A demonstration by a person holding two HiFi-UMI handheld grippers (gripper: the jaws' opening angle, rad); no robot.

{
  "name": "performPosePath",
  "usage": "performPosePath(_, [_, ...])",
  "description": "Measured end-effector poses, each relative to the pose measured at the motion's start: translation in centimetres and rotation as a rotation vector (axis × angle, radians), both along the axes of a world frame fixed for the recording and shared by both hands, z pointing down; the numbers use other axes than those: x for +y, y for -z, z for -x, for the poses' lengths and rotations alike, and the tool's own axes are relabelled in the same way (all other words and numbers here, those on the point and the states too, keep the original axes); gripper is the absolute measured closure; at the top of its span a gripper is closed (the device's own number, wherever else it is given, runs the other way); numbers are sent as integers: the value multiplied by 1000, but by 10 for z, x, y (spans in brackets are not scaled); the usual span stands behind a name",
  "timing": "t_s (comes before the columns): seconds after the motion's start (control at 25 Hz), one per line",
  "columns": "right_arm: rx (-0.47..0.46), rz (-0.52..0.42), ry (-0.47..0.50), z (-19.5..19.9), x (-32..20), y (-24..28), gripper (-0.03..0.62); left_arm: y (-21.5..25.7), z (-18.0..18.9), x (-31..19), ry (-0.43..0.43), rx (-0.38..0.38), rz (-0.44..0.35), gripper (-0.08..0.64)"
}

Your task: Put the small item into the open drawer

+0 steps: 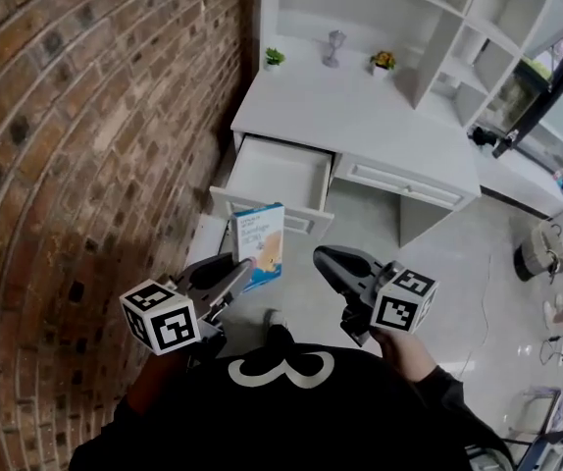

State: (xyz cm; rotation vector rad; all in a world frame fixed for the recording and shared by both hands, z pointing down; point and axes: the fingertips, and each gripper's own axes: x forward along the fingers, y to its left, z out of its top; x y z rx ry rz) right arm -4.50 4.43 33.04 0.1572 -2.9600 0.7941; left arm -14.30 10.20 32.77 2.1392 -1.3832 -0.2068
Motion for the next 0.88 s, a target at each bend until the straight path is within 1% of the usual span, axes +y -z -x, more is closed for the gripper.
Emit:
performPosePath(0.2, [8,46,-5,16,-63,-16,581,-13,13,-68,-14,6,52,468])
performPosePath(0.32, [7,64,-10,24,-100,-26,581,-20,20,-108,-24,-5,72,468])
performPosePath(0.52, [10,111,-33,32,-144,-46,581,-38,31,-161,-45,-17,122,468])
performPosePath(0.68, [7,124,-52,28,-175,-51,581,-42,26,-193,-71,-29,140,468])
performPosePath(0.88, [-4,116,-78,26,-197,-48,581,-40,26,-214,-91,-54,146,468])
